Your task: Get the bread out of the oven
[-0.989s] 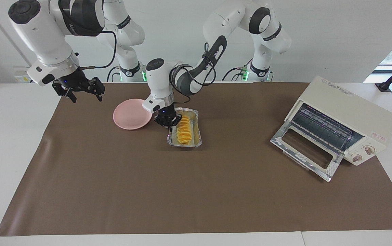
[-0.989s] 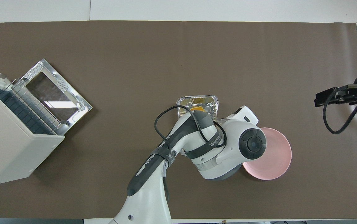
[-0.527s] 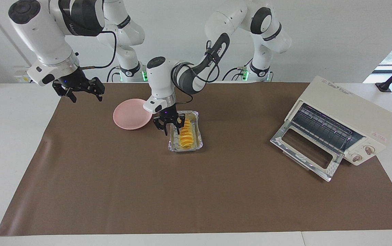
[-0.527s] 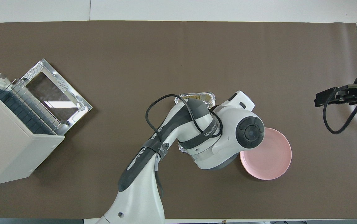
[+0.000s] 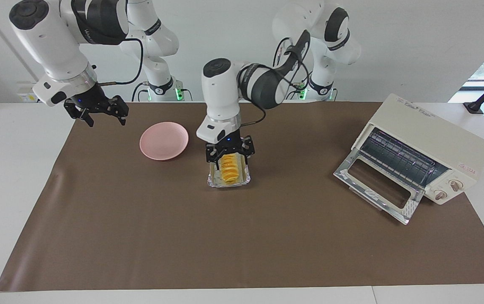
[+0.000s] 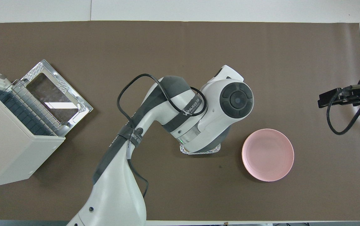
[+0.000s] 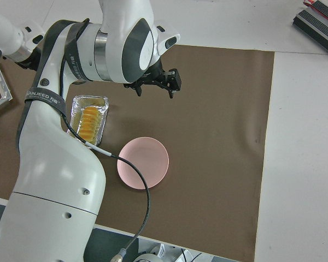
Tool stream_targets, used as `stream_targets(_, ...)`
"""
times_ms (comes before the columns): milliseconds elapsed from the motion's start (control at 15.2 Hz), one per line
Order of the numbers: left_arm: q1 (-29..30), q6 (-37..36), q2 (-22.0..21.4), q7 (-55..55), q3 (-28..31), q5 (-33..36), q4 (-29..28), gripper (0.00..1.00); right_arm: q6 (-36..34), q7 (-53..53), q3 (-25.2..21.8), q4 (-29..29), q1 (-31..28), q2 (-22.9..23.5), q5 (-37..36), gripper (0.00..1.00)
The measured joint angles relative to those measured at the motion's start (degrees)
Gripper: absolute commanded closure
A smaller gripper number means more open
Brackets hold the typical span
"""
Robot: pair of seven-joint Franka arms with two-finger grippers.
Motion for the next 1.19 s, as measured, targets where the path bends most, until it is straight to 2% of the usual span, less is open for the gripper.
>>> stream_targets(198,11.1,-6.1,-7.5,16.3,0.1,-0.4,-2.4,0.0,1.9,-0.1,0.7,-0.3,4.0,0.2,0.0,0.0)
stream_targets(461,21.9,-8.4,-12.0,30.7,0.1,-0.7,-4.9,0.0,6.7,5.9,1.1,-1.4,11.2,3.7,0.0,0.0)
stream_targets(593,24.3,-8.5,-13.6,34.9,-0.1,-0.8,-7.5,0.0,10.6,9.8,1.2,-2.8,13.7,6.3,0.0,0.0)
stream_targets(725,25.3,-8.8,-17.1,35.8,-0.3,-0.8,-12.5,0.0,15.4,13.7,1.2,-4.7,16.0,8.7,0.0,0.0)
stream_targets(923,26.4,-10.6,-21.8,36.3,-1.0,-1.0,-17.8,0.0,25.4,21.8,1.2,-9.2,20.5,12.1,0.0,0.0)
stream_targets(1186,28.4,-14.9,-22.7,36.5,-2.6,-5.4,-18.3,0.0,32.7,28.8,1.2,-15.2,24.7,13.9,0.0,0.0)
